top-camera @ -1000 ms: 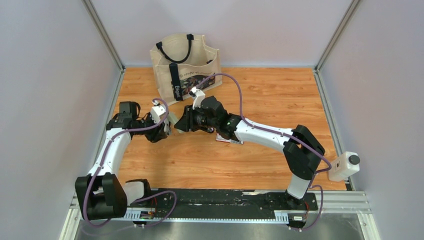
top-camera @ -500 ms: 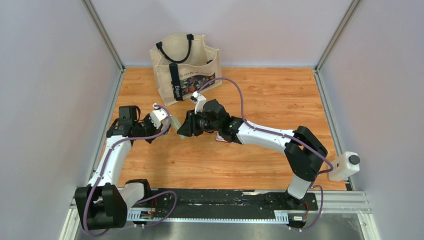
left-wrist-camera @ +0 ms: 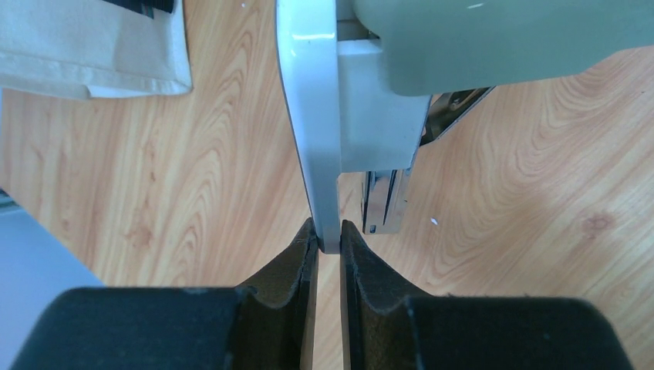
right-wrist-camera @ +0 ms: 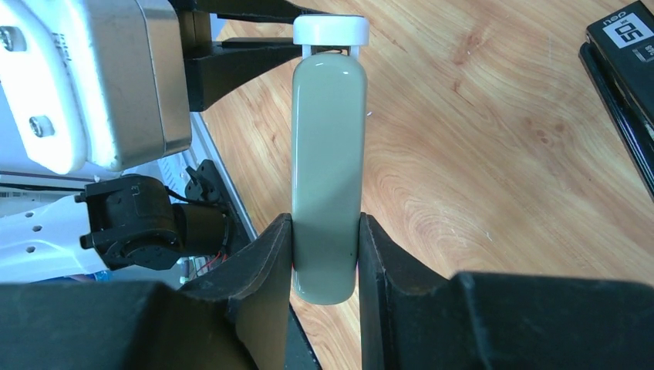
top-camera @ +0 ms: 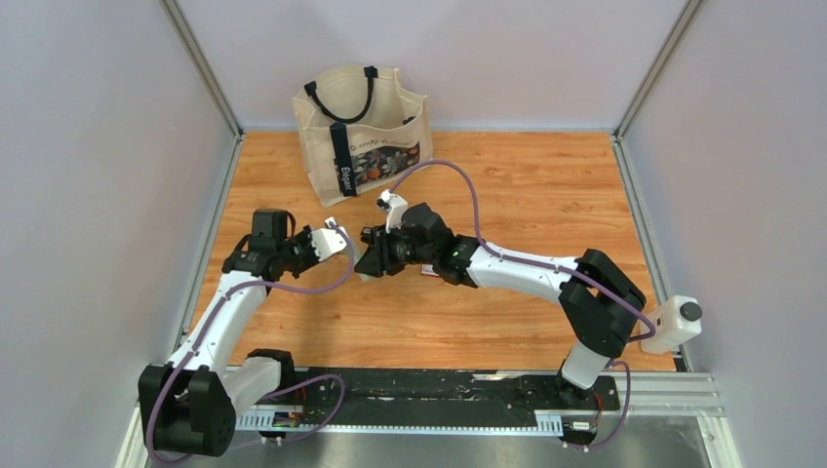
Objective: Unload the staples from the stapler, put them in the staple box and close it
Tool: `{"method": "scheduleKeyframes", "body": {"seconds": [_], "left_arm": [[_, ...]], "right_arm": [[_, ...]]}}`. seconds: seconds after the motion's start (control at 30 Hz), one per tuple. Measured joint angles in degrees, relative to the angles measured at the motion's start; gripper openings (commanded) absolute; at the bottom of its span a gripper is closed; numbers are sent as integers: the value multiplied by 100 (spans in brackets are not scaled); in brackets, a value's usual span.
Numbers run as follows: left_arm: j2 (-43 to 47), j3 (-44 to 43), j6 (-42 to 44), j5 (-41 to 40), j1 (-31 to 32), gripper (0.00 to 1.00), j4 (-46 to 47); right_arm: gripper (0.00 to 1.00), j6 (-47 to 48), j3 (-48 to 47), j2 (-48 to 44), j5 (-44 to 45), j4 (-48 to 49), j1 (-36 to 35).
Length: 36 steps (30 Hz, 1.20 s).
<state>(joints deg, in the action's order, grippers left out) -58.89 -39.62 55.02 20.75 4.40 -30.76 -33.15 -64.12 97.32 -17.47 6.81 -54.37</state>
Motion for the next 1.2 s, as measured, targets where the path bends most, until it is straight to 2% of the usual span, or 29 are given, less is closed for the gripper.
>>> {"method": "scheduleKeyframes", "body": {"seconds": [0.4, 0.53, 0.7, 0.87, 1.1, 1.2], "left_arm": [[7, 319, 501, -490, 262, 7, 640], [50, 306, 483, -503, 267, 11, 599], [76, -162, 92, -376, 313, 27, -275], [308, -776, -557, 540, 514, 43, -1233], [446, -1064, -1182, 1561, 601, 48, -2022], [417, -1196, -1508, 1674, 544, 60, -2107]], "right_arm": [[0, 105, 348, -138, 197, 181, -74], [0, 105, 413, -173, 229, 297, -74], [0, 105, 354, -181, 236, 293, -109], [0, 208, -341, -177, 544, 92, -120], [0, 470, -1196, 48, 907, -219, -105], [0, 632, -1272, 188, 1045, -459, -105]]}}
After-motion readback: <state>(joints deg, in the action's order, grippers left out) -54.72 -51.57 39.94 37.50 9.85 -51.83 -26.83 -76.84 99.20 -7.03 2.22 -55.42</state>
